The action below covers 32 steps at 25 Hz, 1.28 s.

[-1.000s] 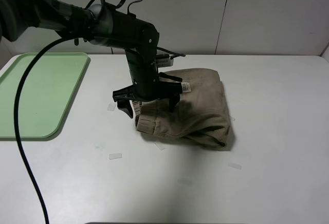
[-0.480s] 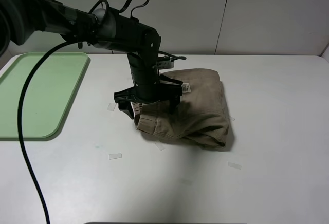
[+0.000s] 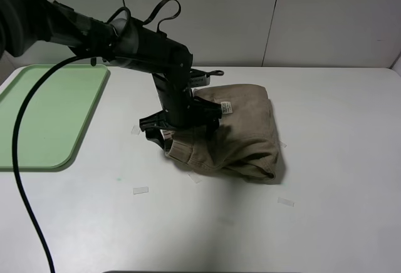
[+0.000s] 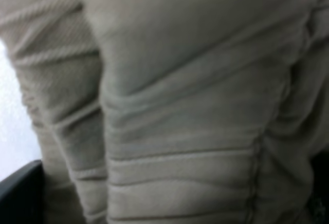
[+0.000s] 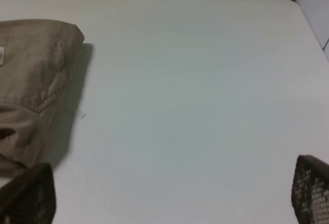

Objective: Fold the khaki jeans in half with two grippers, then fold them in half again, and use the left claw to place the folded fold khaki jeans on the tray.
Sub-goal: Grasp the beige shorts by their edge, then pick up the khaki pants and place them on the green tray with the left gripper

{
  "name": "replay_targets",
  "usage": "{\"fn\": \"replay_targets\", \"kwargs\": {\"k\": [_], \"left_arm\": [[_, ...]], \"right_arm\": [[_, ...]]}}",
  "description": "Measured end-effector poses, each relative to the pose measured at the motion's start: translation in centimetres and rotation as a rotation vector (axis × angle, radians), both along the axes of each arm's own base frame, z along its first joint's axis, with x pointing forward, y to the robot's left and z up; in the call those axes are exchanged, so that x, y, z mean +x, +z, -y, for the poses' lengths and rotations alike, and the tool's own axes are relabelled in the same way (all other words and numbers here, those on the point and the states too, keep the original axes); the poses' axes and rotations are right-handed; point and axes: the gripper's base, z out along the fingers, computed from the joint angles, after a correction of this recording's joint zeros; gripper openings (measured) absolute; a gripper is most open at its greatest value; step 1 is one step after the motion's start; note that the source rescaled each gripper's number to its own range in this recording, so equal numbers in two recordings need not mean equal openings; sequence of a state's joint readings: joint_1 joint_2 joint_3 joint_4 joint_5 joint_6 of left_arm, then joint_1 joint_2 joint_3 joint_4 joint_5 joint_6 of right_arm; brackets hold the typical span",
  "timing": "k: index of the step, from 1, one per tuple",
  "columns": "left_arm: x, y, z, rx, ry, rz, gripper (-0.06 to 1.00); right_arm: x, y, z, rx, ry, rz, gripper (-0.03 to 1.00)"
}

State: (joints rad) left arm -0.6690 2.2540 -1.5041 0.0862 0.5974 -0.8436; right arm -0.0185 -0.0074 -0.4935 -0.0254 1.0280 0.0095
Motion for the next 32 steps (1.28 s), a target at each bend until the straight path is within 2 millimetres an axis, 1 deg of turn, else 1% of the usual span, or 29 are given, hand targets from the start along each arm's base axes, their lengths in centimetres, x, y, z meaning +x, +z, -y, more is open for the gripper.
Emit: {"fn": "replay_targets", "kwargs": {"k": [5, 8, 10, 13, 15, 17, 20, 21, 28, 32], "left_arm": [[0.7, -0.2, 0.7, -0.053, -0.023, 0.093, 1.00], [0.9, -0.3, 1.6, -0.100, -0.045, 0.151, 1.00], [0.9, -0.5, 2.3, -0.136, -0.060, 0.178, 0.97], [0.6, -1.0, 3.0, -0.164, -0.069, 0.193, 0.83], [0.5, -1.2, 3.6, -0.188, -0.069, 0.205, 0.70], [0.4, -1.4, 3.8, -0.200, -0.065, 0.206, 0.52], [0.3, -1.7, 4.0, -0.212, -0.054, 0.202, 0.32], [0.3, -1.7, 4.0, -0.215, -0.049, 0.200, 0.30], [0.3, -1.7, 4.0, -0.211, -0.053, 0.198, 0.30], [0.5, -1.1, 3.2, -0.182, -0.075, 0.177, 0.30]], "right_arm": [[0.0, 0.0, 0.0, 0.000, 0.000, 0.000, 1.00], [0.0, 0.0, 0.0, 0.000, 0.000, 0.000, 1.00], [0.0, 0.0, 0.0, 0.000, 0.000, 0.000, 1.00], [0.0, 0.0, 0.0, 0.000, 0.000, 0.000, 1.00], [0.0, 0.0, 0.0, 0.000, 0.000, 0.000, 1.00], [0.0, 0.0, 0.0, 0.000, 0.000, 0.000, 1.00], [0.0, 0.0, 0.0, 0.000, 0.000, 0.000, 1.00], [0.0, 0.0, 0.0, 0.000, 0.000, 0.000, 1.00], [0.0, 0.0, 0.0, 0.000, 0.000, 0.000, 1.00], [0.0, 0.0, 0.0, 0.000, 0.000, 0.000, 1.00]]}}
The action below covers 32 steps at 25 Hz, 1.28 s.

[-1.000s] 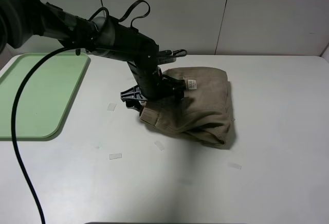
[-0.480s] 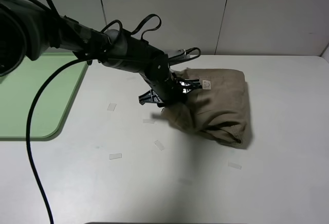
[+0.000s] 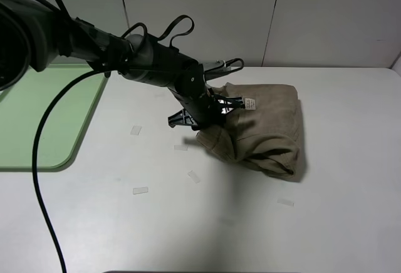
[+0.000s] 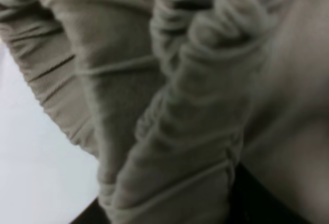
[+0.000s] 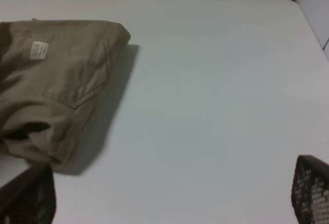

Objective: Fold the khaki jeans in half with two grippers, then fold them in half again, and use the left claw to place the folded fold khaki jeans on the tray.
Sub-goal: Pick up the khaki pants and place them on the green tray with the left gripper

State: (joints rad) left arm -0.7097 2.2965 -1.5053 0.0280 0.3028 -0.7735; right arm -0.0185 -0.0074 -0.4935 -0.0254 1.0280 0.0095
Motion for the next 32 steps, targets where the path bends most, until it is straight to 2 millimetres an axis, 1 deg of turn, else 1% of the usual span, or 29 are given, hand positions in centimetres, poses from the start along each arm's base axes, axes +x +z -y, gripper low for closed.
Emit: {"fn": "replay_targets", "kwargs": {"k": [2, 9, 14, 18, 19, 20, 23, 32], "left_arm": [[0.1, 0.8, -0.9, 0.044, -0.022, -0.032, 0.30], [0.7, 3.5, -5.5, 0.206, -0.157, -0.133, 0.28], [1.5, 6.1, -8.4, 0.287, -0.186, -0.126, 0.28], [2.3, 7.6, -11.1, 0.341, -0.177, -0.107, 0.27], [2.3, 7.6, -11.1, 0.341, -0.177, -0.107, 0.27], [2.7, 8.2, -12.4, 0.348, -0.174, -0.100, 0.27], [3.4, 8.7, -14.3, 0.360, -0.172, -0.106, 0.27], [5.1, 8.7, -21.4, 0.387, -0.113, -0.166, 0.27]], "right_arm": [[0.0, 0.0, 0.0, 0.000, 0.000, 0.000, 1.00], [0.0, 0.0, 0.0, 0.000, 0.000, 0.000, 1.00], [0.0, 0.0, 0.0, 0.000, 0.000, 0.000, 1.00], [0.0, 0.0, 0.0, 0.000, 0.000, 0.000, 1.00], [0.0, 0.0, 0.0, 0.000, 0.000, 0.000, 1.00], [0.0, 0.0, 0.0, 0.000, 0.000, 0.000, 1.00], [0.0, 0.0, 0.0, 0.000, 0.000, 0.000, 1.00], [0.0, 0.0, 0.0, 0.001, 0.000, 0.000, 1.00]]}}
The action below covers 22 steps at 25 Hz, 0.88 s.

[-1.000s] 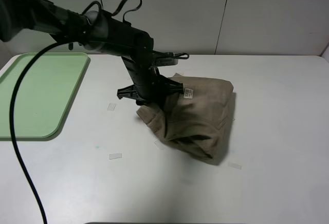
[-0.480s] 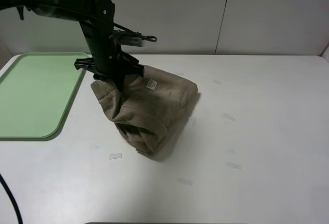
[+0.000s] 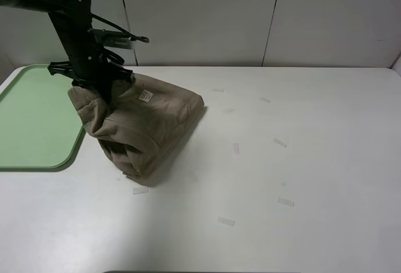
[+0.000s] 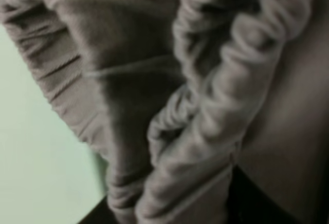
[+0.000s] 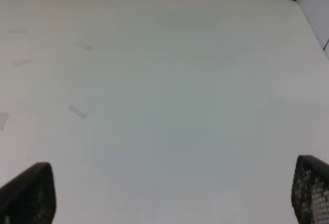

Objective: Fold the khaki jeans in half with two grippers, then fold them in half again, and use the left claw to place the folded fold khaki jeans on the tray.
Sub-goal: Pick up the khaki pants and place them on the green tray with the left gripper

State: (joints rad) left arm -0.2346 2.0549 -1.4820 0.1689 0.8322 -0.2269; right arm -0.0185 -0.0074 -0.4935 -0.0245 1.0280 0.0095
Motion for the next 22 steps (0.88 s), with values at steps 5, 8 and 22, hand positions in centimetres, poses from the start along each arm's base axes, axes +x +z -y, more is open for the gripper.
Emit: {"fn": "replay_targets", "kwargs": {"k": [5, 8, 22], "left_arm": [[0.6, 0.0, -4.2, 0.012, 0.032, -0.011, 0.27], [0.8, 0.0, -6.6, 0.017, 0.050, -0.016, 0.27], [-0.1, 0.0, -18.5, 0.018, 0.238, -0.002, 0.27]], "right_arm": [[0.0, 0.0, 0.0, 0.000, 0.000, 0.000, 1.00], [0.0, 0.0, 0.0, 0.000, 0.000, 0.000, 1.00], [0.0, 0.0, 0.0, 0.000, 0.000, 0.000, 1.00]]}}
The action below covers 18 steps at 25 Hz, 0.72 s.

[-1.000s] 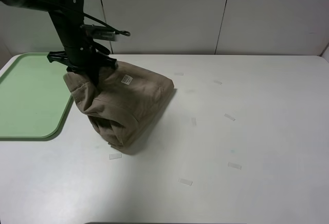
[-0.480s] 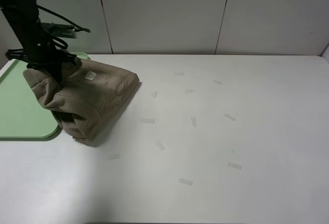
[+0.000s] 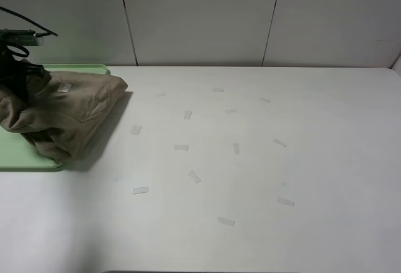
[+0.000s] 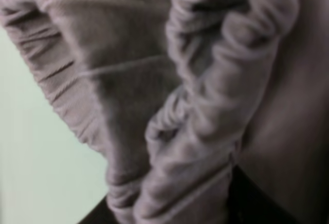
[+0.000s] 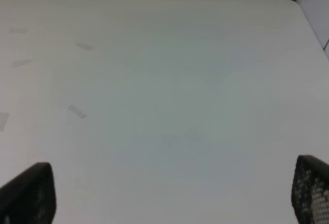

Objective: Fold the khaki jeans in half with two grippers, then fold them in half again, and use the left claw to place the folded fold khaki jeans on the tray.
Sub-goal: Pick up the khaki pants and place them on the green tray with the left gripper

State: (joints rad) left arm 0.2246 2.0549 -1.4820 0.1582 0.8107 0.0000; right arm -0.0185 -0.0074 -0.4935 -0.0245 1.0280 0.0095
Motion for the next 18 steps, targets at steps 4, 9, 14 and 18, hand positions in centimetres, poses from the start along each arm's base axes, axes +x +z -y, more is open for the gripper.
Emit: {"fn": "replay_targets", "kwargs": {"k": [4, 9, 14, 18], "left_arm": [[-0.5, -0.1, -2.4, 0.012, 0.011, 0.011, 0.26], [-0.6, -0.9, -4.7, 0.028, 0.010, 0.042, 0.25], [-0.3, -2.0, -5.2, 0.026, 0.013, 0.063, 0.25], [0.1, -2.4, -5.0, 0.008, 0.003, 0.101, 0.25]], "right_arm": [[0.0, 0.0, 0.0, 0.000, 0.000, 0.000, 1.00], [0.0, 0.0, 0.0, 0.000, 0.000, 0.000, 1.00], [0.0, 0.0, 0.0, 0.000, 0.000, 0.000, 1.00], [0.0, 0.0, 0.0, 0.000, 0.000, 0.000, 1.00]]}}
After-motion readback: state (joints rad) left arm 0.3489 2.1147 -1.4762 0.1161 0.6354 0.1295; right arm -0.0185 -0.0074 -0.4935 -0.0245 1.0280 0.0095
